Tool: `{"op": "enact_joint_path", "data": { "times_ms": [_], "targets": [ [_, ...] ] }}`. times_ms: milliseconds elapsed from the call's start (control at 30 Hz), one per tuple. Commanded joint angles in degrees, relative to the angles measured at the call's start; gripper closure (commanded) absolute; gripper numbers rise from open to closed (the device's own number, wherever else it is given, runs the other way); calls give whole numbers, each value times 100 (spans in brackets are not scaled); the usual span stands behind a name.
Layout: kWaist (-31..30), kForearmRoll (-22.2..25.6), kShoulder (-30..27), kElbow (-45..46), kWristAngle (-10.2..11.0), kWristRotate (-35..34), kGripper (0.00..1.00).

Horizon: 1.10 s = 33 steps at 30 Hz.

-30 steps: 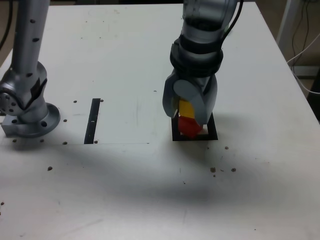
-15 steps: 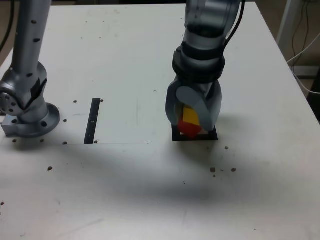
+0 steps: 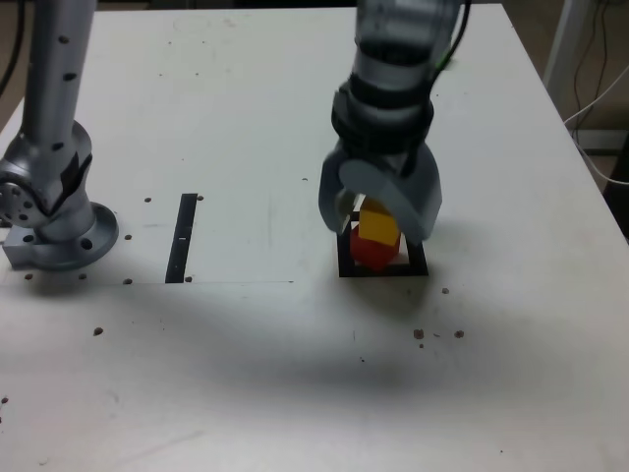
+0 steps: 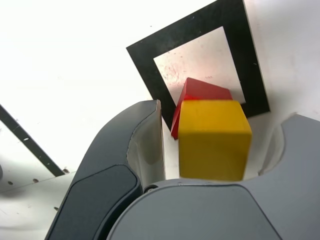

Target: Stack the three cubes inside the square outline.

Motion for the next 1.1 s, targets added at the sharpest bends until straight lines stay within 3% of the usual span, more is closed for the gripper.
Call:
{"op": "enact_joint_path", "data": {
  "times_ms": [0, 167, 267, 567, 800, 933, 1067],
  "targets": [
    [36, 42, -172, -58, 20, 20, 1],
    [342, 305, -290, -301, 69, 376, 1],
    [691, 478, -293, -505, 200, 737, 1],
    [1916, 622, -305, -1025, 1064, 1797, 1],
    [2649, 877, -56, -1772, 1965, 2698, 1],
    [2878, 878, 197, -2306, 2244, 3173, 1],
    [3062, 877, 478, -2870, 2355, 3577, 1]
  ]
}}
